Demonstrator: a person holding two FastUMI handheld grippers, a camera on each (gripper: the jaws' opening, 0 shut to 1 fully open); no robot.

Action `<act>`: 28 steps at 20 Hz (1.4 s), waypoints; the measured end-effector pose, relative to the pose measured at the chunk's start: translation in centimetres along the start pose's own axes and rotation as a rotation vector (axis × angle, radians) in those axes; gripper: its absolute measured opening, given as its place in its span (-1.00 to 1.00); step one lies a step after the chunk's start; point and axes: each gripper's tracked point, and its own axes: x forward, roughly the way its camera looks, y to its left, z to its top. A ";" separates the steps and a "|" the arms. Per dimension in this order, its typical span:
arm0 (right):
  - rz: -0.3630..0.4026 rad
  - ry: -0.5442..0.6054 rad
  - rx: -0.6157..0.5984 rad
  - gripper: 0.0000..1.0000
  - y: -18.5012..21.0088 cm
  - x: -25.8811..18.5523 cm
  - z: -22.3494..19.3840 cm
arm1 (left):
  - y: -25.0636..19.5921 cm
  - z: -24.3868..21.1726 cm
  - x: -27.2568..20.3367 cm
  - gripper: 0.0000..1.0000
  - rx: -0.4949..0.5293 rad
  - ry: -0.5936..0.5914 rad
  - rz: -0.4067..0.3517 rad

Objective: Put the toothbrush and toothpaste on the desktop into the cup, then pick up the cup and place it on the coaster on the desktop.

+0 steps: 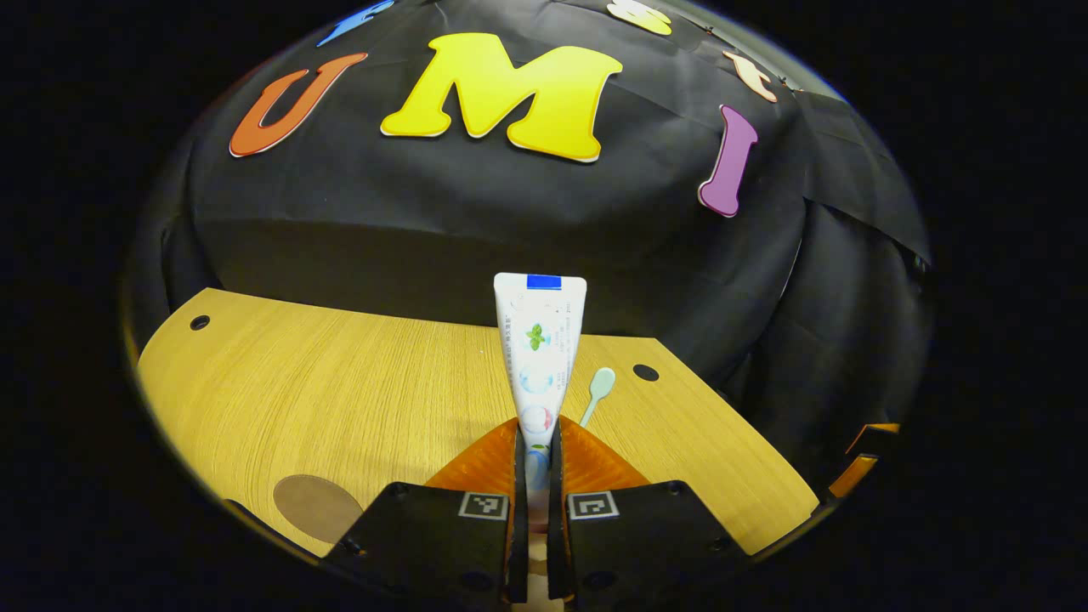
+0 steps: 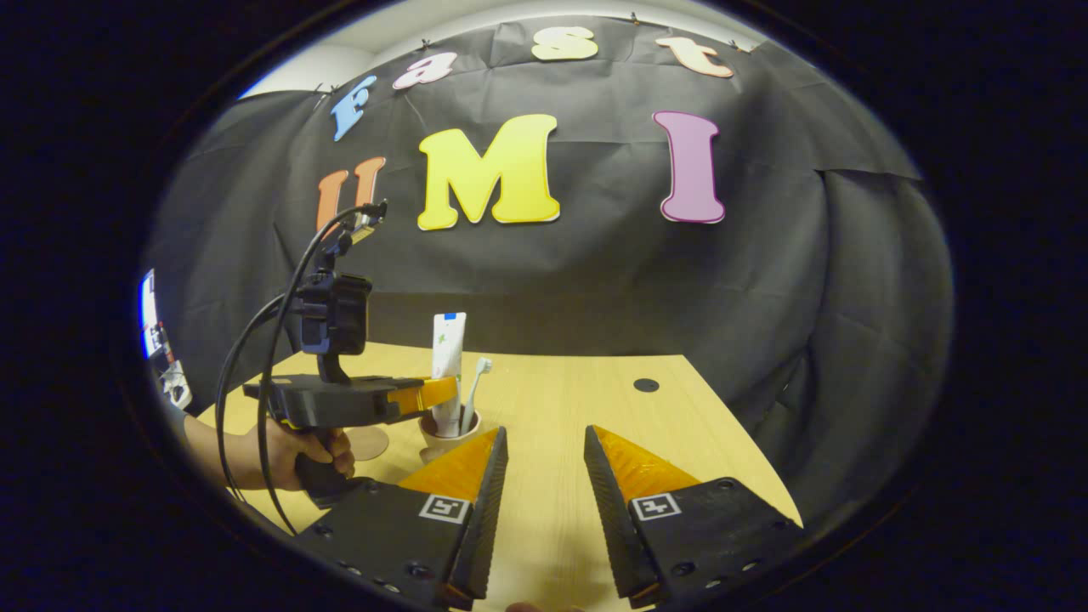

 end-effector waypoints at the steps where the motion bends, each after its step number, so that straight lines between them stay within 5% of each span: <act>1: 0.002 -0.001 0.002 0.00 0.1 0.1 0.1 | 0.0 -0.4 -0.1 -0.77 0.011 0.007 0.015; 7: -0.001 -0.004 -0.003 0.00 -0.3 0.6 0.4 | 0.3 -2.8 -0.7 -0.63 0.054 0.064 0.043; 9: -0.006 -0.005 -0.007 0.08 -0.6 0.6 0.4 | -0.2 -2.5 -1.5 -0.41 0.066 0.039 0.016; 11: -0.013 0.001 -0.013 0.08 -0.9 0.6 0.4 | -0.5 -2.5 -1.8 0.41 0.097 0.040 0.011; 12: -0.015 -0.001 -0.015 0.09 -1.0 0.6 0.5 | -0.5 -2.5 -2.1 0.62 0.108 0.041 0.016; 13: -0.021 -0.003 -0.018 -0.02 -1.2 0.6 0.6 | -0.3 -2.5 -2.4 0.63 0.113 0.035 0.023; 16: -0.028 -0.007 -0.019 0.08 -1.5 0.2 0.9 | 0.4 -2.0 -3.5 0.98 0.115 0.026 0.045; 23: -0.021 0.019 -0.030 -0.02 -0.7 0.3 0.8 | 2.9 -0.2 -7.6 0.97 0.128 -0.007 0.095; 28: 0.020 0.068 -0.032 0.11 2.1 0.9 0.6 | 4.5 1.7 -11.3 0.96 0.140 -0.043 0.127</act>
